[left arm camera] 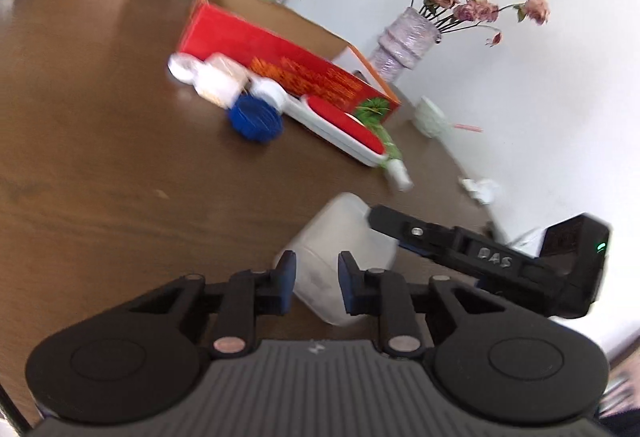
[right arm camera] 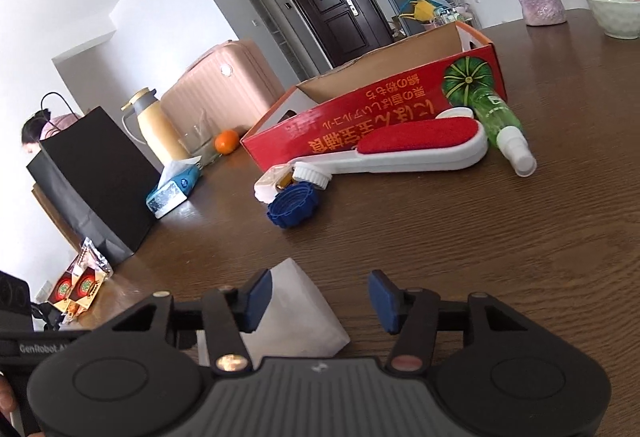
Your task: Organize rigid objects
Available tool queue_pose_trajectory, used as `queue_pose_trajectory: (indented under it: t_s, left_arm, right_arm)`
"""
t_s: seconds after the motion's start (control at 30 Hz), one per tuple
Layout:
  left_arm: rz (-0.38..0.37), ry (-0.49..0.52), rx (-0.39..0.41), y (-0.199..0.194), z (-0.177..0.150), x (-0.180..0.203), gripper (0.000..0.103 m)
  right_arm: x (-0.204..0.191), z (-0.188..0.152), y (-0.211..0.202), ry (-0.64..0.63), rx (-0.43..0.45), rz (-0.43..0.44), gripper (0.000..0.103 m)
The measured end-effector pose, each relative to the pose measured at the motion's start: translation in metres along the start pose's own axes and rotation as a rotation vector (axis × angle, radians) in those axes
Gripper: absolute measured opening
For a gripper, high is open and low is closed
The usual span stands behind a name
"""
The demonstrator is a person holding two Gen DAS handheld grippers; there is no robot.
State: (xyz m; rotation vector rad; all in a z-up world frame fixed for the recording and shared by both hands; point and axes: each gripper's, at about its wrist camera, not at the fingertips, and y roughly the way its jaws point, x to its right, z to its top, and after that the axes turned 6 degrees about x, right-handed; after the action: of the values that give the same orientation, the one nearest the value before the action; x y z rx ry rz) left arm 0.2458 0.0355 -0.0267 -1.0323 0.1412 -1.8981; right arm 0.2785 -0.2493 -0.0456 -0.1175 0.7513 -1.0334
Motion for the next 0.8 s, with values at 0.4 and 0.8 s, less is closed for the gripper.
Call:
queue_pose_trajectory:
  t_s: [0.4,0.8]
  left_arm:
    - [0.051,-0.018,0.059,0.033,0.010,0.009,0.033]
    - [0.007,-0.047,0.028,0.042,0.003,0.002,0.053]
  right_arm:
    - [-0.006,-0.009,-0.023,-0.017,0.013,0.047,0.046]
    - [0.017,0.000,0.009,0.136,-0.024,0.081,0.040]
